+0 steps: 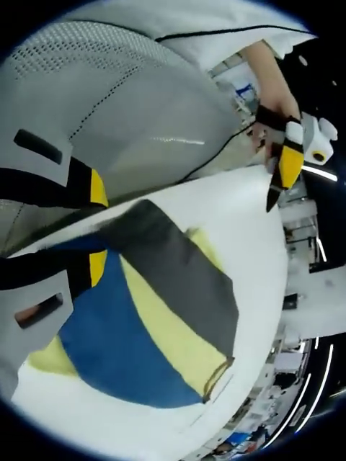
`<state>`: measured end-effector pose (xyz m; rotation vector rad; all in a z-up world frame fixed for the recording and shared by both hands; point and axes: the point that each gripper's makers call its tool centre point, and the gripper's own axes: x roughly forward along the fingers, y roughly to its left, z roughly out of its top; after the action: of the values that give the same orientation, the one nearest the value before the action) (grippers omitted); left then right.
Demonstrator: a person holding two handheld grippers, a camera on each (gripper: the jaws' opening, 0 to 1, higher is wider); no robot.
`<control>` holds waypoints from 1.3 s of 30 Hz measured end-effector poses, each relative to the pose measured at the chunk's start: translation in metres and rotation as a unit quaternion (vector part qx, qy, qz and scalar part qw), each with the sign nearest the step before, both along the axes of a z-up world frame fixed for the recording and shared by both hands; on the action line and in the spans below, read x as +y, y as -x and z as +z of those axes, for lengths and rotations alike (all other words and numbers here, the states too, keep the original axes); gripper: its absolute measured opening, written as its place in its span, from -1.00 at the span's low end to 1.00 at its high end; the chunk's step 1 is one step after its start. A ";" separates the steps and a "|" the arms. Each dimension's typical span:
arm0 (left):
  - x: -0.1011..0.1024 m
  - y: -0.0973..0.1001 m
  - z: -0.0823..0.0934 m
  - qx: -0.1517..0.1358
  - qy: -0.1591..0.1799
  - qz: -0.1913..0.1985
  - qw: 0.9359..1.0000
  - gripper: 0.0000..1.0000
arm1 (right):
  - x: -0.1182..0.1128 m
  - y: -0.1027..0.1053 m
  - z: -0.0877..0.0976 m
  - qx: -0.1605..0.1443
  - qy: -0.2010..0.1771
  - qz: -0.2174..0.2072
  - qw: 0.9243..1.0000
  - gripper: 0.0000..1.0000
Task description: Fold the garment on the visible template until the final outline fits inside the template.
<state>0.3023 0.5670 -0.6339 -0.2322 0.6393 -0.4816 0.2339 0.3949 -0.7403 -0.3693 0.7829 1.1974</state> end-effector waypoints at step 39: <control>0.006 -0.007 -0.005 0.008 0.008 0.017 1.000 0.70 | 0.004 -0.010 -0.028 -0.129 0.111 0.102 0.980 -0.93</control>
<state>0.3094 0.5728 -0.6393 -0.2614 0.6461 -0.4524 0.2435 0.3992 -0.7679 -0.7903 0.6644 1.2249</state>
